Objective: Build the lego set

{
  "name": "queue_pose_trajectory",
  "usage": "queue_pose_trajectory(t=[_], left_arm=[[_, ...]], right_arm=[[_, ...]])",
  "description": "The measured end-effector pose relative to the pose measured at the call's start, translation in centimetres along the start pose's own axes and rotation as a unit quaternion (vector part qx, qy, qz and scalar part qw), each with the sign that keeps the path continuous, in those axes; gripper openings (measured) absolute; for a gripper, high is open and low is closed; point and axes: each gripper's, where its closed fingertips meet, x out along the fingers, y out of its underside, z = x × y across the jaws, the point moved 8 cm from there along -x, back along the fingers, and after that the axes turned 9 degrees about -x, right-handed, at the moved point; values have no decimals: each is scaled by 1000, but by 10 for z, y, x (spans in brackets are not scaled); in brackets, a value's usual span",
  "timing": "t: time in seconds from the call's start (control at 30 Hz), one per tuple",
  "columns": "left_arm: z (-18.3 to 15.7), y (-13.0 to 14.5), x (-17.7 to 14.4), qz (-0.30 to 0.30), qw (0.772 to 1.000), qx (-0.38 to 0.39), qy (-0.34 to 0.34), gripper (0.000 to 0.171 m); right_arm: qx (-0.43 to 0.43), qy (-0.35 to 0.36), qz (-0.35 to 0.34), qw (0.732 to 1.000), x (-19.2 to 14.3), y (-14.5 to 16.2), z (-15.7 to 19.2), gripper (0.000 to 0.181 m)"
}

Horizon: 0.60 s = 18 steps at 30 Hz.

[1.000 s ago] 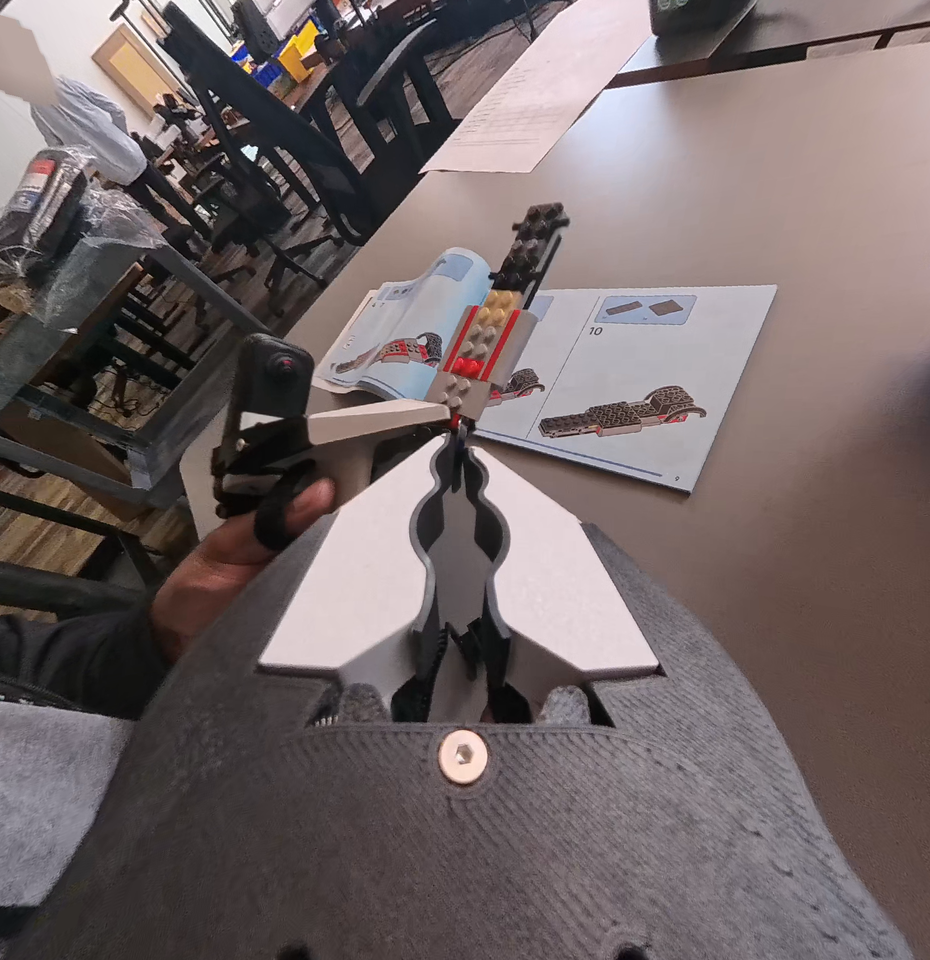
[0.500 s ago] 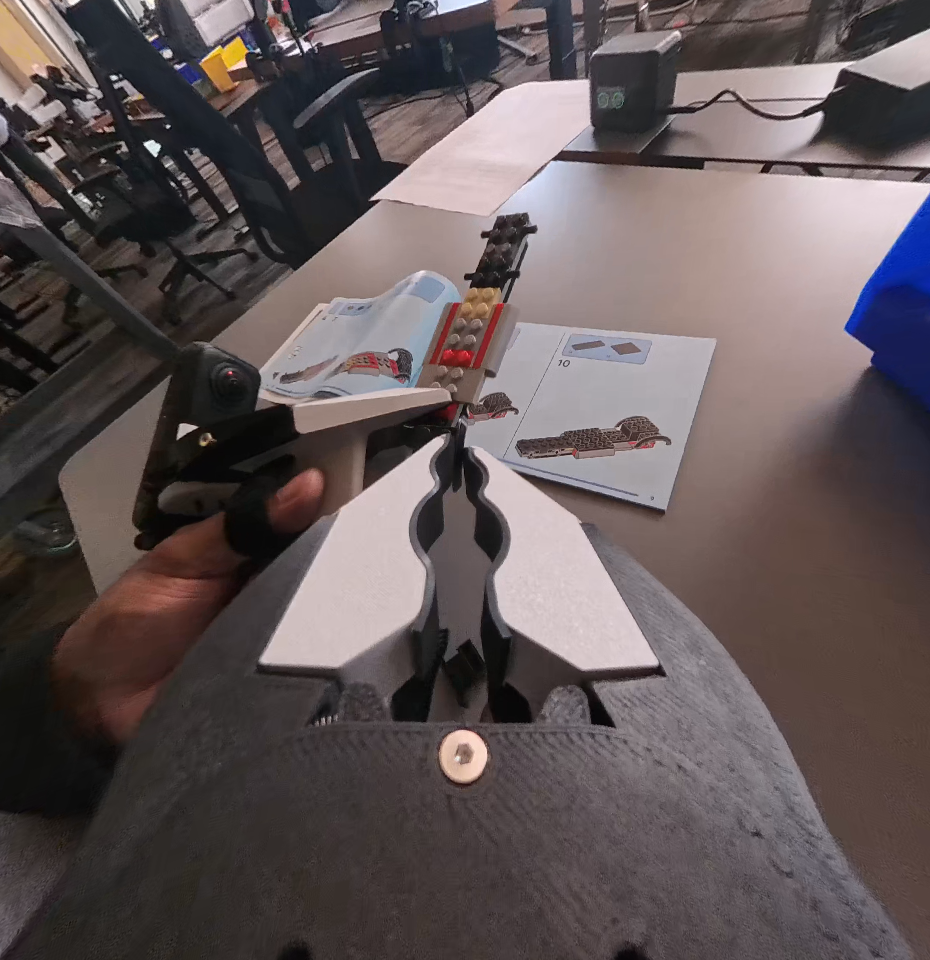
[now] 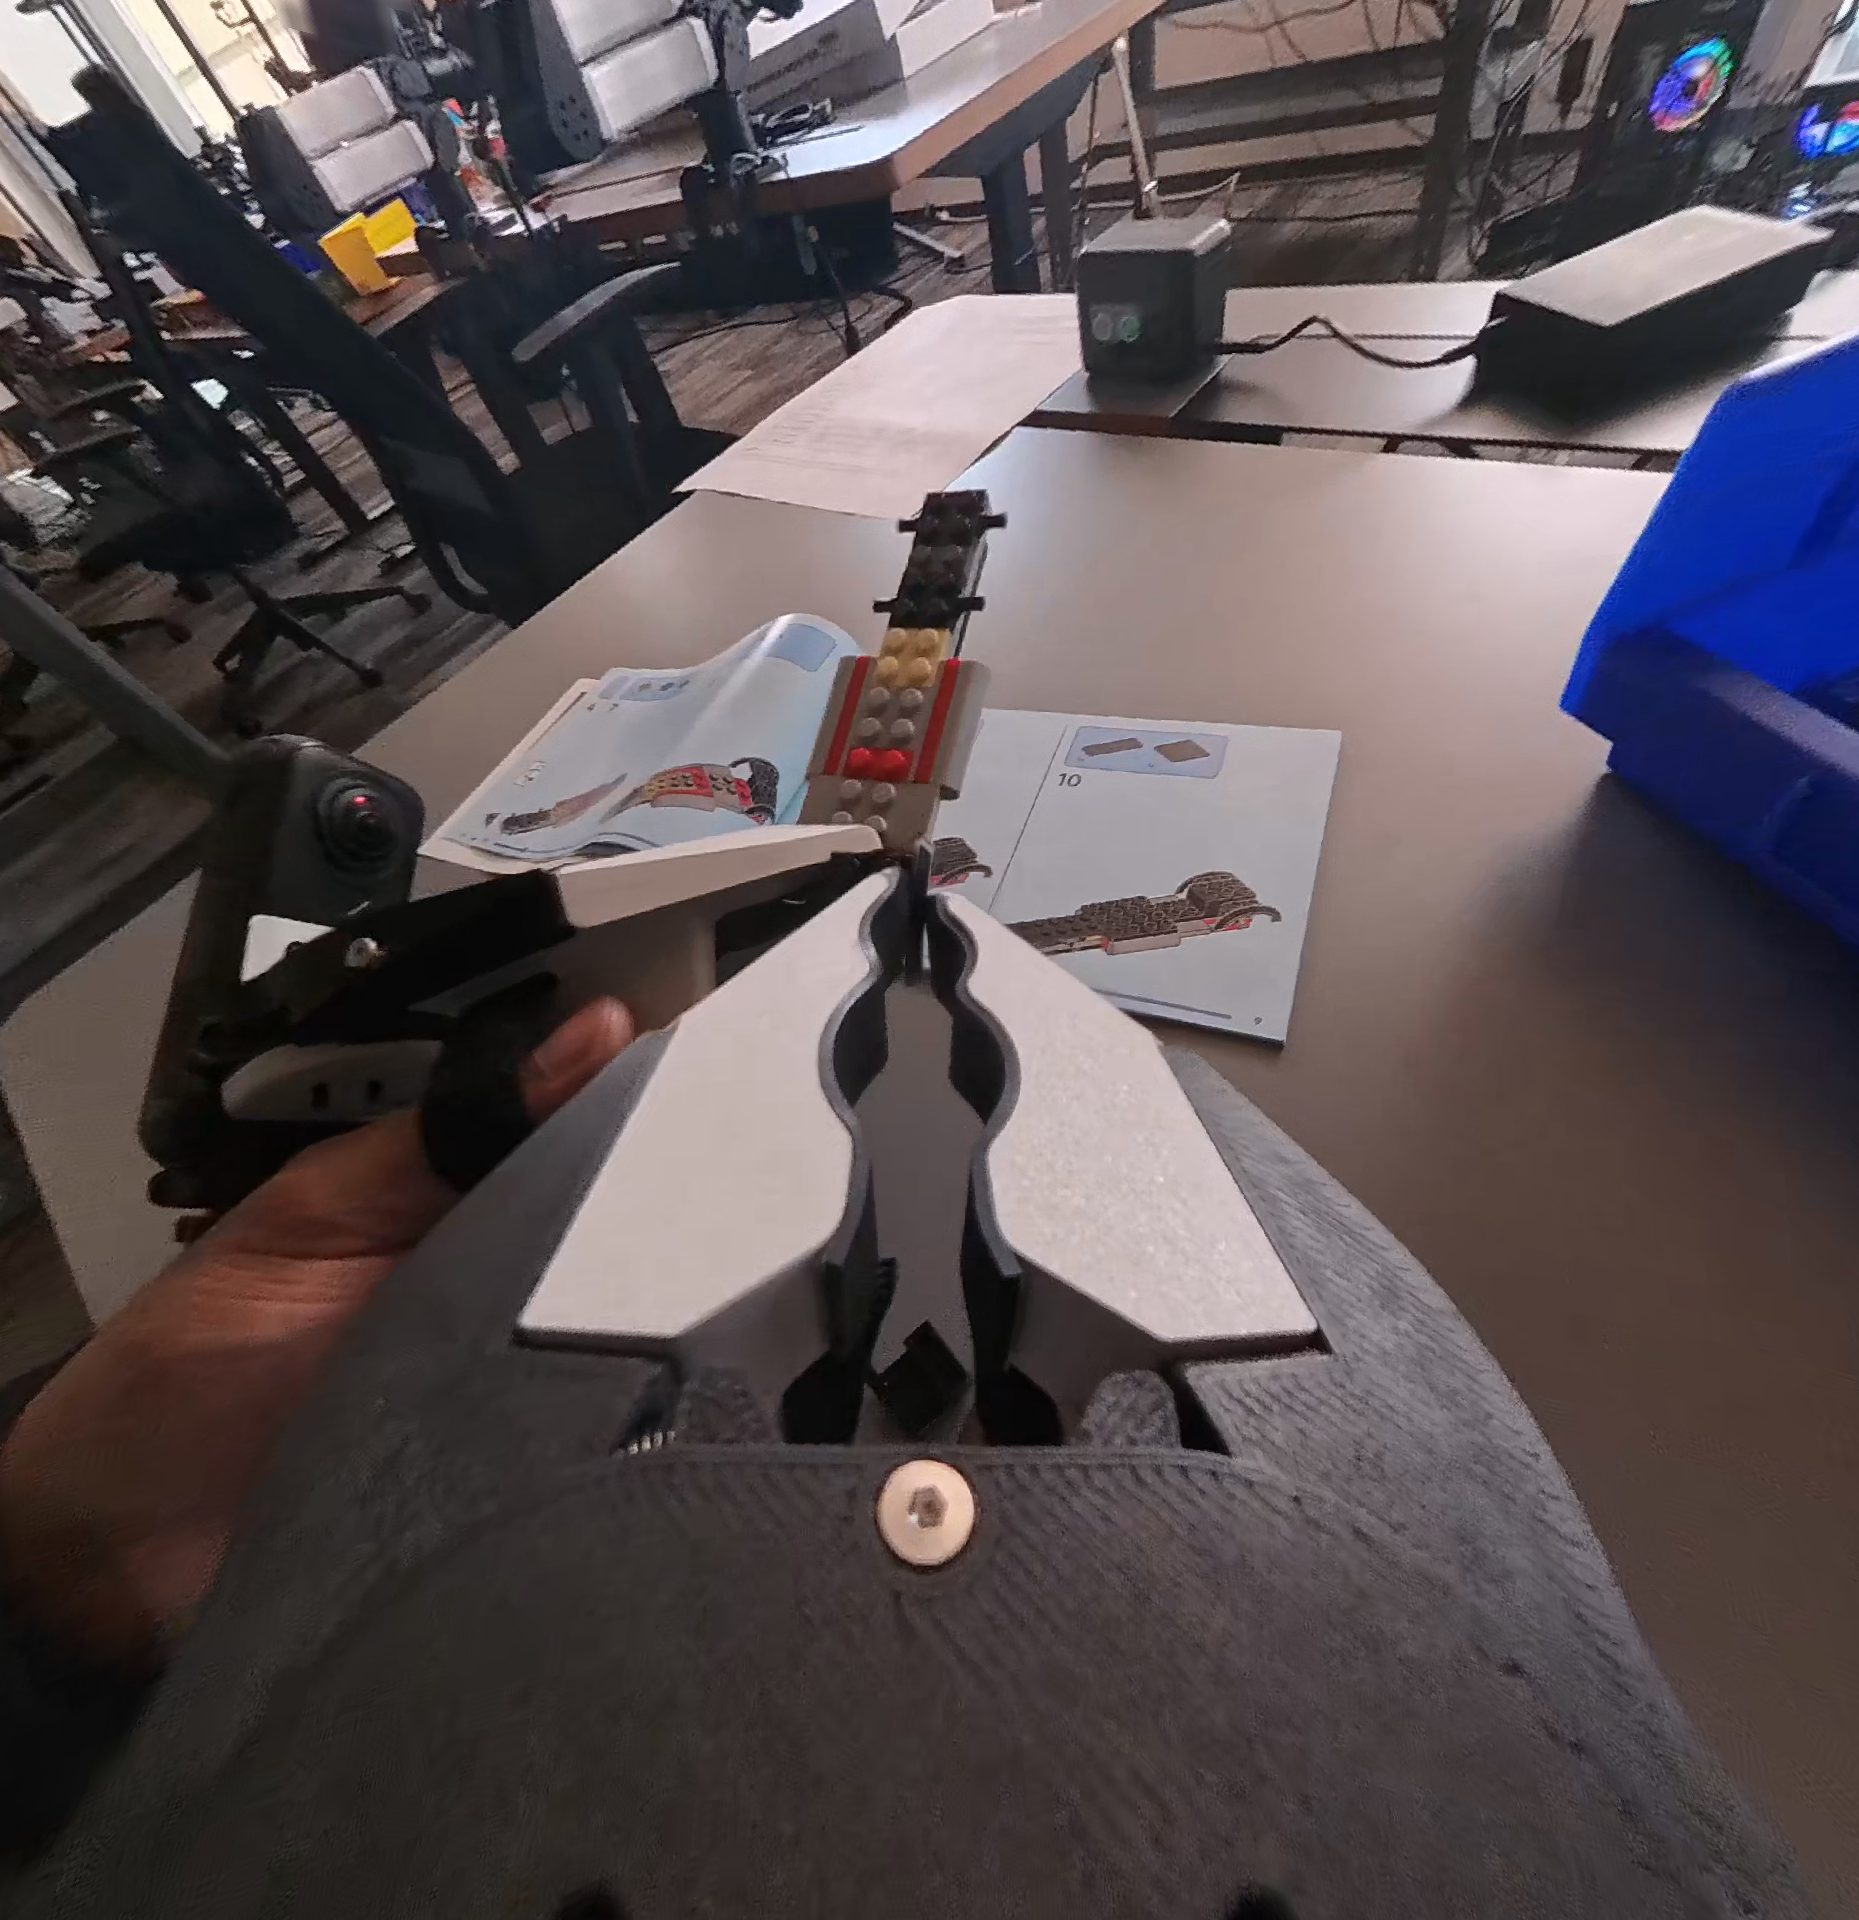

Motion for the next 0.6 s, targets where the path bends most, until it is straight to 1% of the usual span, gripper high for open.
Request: queue_pose_trajectory(t=[0.33, 0.6], left_arm=[[1, 0, 0, -6, 1000, 2, -7, 11], [0, -1, -1, -12, 1000, 3, -6, 11]], right_arm=[[-28, 36, 0, 999, 6, 3, 7, 5], [-34, 55, 0, 998, 8, 6, 11, 5]])
